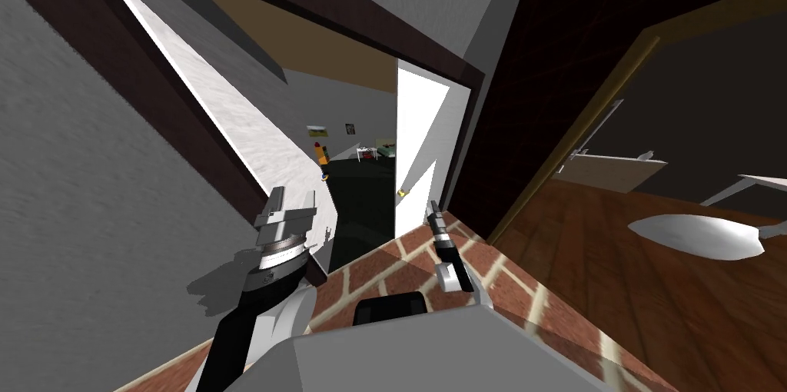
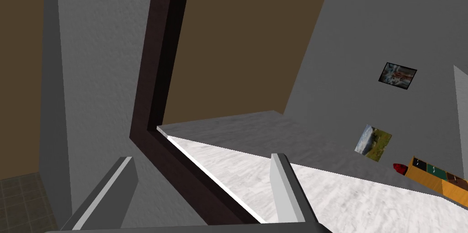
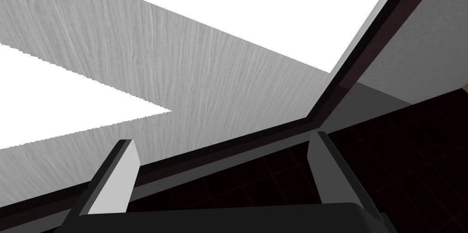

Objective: Push the door open

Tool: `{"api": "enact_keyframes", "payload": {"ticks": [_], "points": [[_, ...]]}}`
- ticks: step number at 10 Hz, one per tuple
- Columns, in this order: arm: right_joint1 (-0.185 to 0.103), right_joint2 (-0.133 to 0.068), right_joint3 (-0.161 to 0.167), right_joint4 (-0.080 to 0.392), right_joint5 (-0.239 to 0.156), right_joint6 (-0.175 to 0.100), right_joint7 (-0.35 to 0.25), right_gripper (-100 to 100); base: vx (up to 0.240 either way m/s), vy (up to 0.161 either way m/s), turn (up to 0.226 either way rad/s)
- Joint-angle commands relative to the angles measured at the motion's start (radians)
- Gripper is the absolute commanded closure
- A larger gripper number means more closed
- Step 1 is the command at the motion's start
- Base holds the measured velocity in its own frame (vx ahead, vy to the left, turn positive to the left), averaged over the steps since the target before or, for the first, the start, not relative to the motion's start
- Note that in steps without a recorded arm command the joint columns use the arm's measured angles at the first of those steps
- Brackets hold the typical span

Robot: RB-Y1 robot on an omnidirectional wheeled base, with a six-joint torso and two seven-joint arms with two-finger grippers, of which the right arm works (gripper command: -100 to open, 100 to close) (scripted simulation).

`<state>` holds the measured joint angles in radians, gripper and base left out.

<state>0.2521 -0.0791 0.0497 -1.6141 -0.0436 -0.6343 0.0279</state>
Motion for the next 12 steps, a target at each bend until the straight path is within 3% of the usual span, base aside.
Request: {"api": "enact_keyframes", "payload": {"ticks": [1,6,8,11,12], "points": [[-0.029,-0.004,0.01,0.05,-0.005,-0.008,-0.007,-100,0.071,-0.078,0.125],[-0.065,-0.007,0.025,0.164,-0.01,-0.022,-0.014,-100,0.045,-0.043,0.045],[-0.101,-0.01,0.041,0.234,-0.016,-0.037,-0.021,-100,0.054,-0.064,0.094],[-0.118,-0.011,0.048,0.301,-0.018,-0.044,-0.025,-100,0.043,-0.052,0.044],[-0.136,-0.012,0.055,0.338,-0.021,-0.051,-0.028,-100,0.041,-0.046,0.051]]}}
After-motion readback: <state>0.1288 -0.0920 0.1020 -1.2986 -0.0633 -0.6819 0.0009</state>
